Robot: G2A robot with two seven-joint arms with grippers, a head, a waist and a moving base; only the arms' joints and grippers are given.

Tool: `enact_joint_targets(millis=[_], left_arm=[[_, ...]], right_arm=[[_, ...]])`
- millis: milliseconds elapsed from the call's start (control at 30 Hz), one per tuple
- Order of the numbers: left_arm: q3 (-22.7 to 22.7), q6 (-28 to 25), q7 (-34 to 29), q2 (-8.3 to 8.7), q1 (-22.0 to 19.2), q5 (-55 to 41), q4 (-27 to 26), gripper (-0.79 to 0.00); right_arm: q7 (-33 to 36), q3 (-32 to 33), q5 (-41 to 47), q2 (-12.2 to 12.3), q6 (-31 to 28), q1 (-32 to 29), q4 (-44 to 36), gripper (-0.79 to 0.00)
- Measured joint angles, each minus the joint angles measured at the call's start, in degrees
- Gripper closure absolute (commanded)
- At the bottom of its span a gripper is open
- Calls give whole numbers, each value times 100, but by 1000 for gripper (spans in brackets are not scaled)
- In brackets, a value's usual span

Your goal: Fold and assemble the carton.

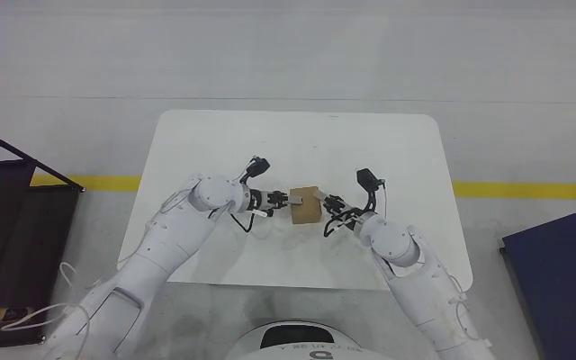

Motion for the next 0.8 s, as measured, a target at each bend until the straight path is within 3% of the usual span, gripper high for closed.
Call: enact_joint_targets(millis=[100, 133, 233, 400, 567, 800], left_arm=[[-226, 8, 95, 47, 19, -136, -142, -785], [-331, 12, 131, 70, 34, -199, -191, -785], [-789, 10, 244, 185, 135, -358, -373, -785], [-1928, 9, 381, 457, 606, -732, -888, -785], [-3090, -28, 652, 631, 1320, -1463, -1428, -785], [-3083, -29, 656, 630, 1320, -1444, -1426, -785]], right_arm=[[0, 1, -31, 3, -7, 45, -60, -637], [-1, 2, -44, 5, -16, 58, -105, -588], [-30, 31, -180, 23, -91, 53, -423, 0], [241, -35, -758, 84, -314, 38, -1032, 0], [858, -506, -1433, 84, -447, 399, -997, 0], [1018, -1175, -1909, -32, -283, 1002, -278, 0]])
